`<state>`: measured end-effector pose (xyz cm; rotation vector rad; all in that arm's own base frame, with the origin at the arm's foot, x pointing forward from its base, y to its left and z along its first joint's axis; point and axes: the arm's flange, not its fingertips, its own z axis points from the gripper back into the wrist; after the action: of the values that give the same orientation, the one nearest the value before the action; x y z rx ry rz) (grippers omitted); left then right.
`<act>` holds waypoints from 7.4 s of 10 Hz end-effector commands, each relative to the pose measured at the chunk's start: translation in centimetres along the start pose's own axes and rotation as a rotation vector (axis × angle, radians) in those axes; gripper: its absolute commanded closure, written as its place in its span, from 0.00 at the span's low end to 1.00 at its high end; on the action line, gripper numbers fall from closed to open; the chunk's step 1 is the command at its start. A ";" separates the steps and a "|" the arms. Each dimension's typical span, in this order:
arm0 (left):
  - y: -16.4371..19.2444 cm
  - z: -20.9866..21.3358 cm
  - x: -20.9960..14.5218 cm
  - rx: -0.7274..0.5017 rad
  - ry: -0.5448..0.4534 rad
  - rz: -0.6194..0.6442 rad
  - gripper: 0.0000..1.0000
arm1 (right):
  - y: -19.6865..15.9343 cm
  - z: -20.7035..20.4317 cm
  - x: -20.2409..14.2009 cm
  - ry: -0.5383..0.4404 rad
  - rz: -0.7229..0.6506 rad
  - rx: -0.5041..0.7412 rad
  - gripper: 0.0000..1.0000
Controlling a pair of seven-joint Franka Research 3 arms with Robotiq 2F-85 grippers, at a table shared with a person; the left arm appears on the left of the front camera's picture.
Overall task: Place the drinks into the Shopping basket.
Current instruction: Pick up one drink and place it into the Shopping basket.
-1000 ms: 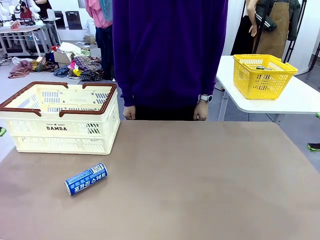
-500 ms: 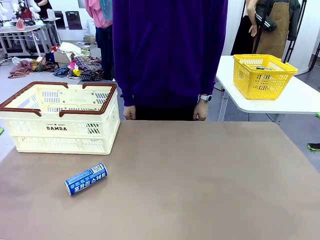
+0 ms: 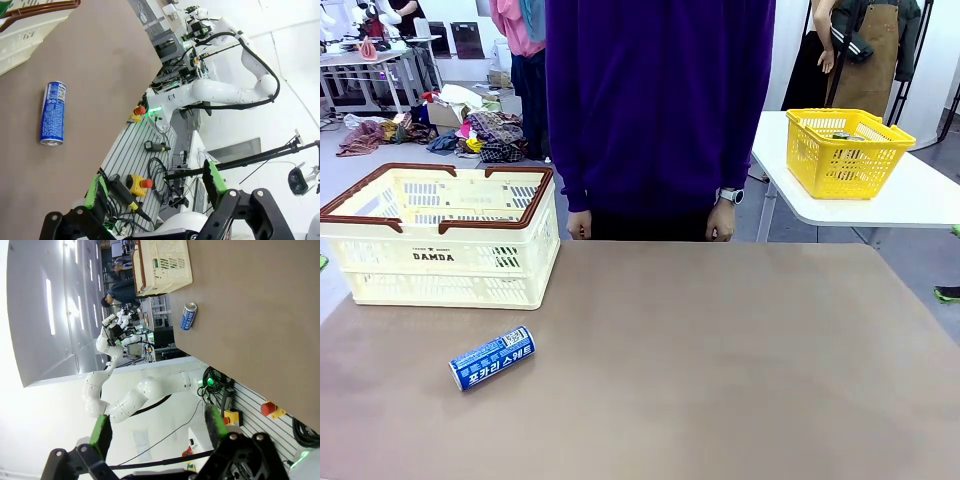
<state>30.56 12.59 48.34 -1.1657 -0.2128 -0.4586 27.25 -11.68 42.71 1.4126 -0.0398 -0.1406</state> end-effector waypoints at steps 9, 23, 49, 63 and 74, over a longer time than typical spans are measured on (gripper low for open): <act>-8.4 -22.8 3.2 0.771 -0.040 0.250 0.00 | 0.4 0.0 -0.1 -0.005 -0.011 0.015 0.00; -4.0 -22.3 5.1 0.761 0.600 -0.381 0.00 | 0.4 0.0 -0.1 -0.005 -0.011 0.015 0.00; 9.4 -33.1 0.4 0.847 0.701 -0.293 1.00 | 0.4 0.0 -0.1 -0.005 -0.011 0.015 0.00; -9.6 -20.5 5.5 0.836 0.397 -0.268 1.00 | 0.4 0.0 -0.1 -0.005 -0.011 0.015 0.00; -6.3 -6.5 24.3 1.200 -0.276 0.423 1.00 | 0.4 0.0 -0.1 -0.005 -0.011 0.015 0.00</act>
<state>47.14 0.30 60.40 -0.1153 -0.4054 0.1738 27.24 -11.69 42.72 1.4123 -0.0402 -0.1407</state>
